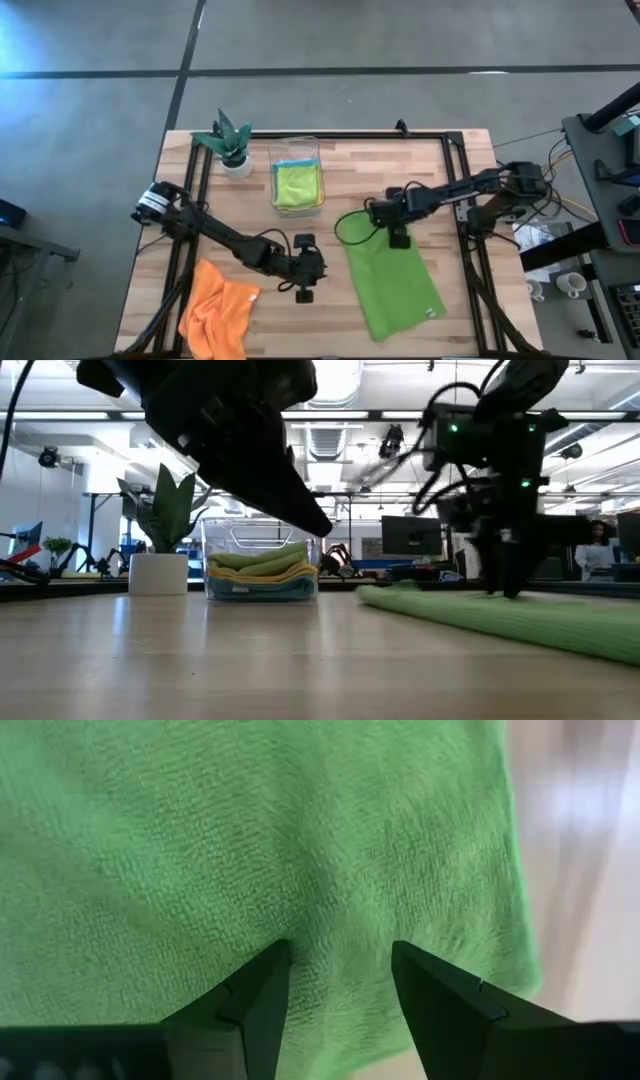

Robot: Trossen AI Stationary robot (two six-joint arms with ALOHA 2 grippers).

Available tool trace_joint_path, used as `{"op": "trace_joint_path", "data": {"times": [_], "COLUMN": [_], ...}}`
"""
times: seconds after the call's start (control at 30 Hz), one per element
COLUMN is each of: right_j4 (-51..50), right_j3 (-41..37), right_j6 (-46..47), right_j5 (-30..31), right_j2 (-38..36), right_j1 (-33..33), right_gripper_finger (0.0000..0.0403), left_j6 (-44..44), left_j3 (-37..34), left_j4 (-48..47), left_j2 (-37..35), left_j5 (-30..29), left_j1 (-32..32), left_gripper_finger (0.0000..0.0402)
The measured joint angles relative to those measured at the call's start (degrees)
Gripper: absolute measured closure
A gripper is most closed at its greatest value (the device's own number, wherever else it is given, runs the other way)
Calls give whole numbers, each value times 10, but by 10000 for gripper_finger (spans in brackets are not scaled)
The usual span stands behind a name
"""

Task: Fold microfiber towels
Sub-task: Fold the green microfiber cloth

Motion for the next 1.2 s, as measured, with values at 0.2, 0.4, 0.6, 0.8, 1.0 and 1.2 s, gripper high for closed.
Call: {"op": "trace_joint_path", "data": {"times": [0.2,0.4,0.6,0.8,1.0,1.2], "right_j4": [-103,-9,-31,-181,-195,-194], "right_j3": [38,38,169,279,237,154], "right_j6": [121,289,324,290,228,236], "right_j5": [-67,-112,36,70,70,69], "right_j2": [-97,-124,-1,94,111,47], "right_j1": [35,241,394,372,311,296], "right_gripper_finger": [227,227,227,227,227,227], "left_j6": [-14,-45,-97,-146,-155,-223], "left_j3": [-2,-2,-3,3,-11,-14], "left_j4": [-8,-39,-78,-56,32,-25], "left_j2": [-1,-2,-4,-19,-17,-10], "left_j5": [14,23,27,5,-65,-79], "left_j1": [-2,-25,-63,-107,-136,-123], "left_gripper_finger": [310,311,311,311,311,311]}}
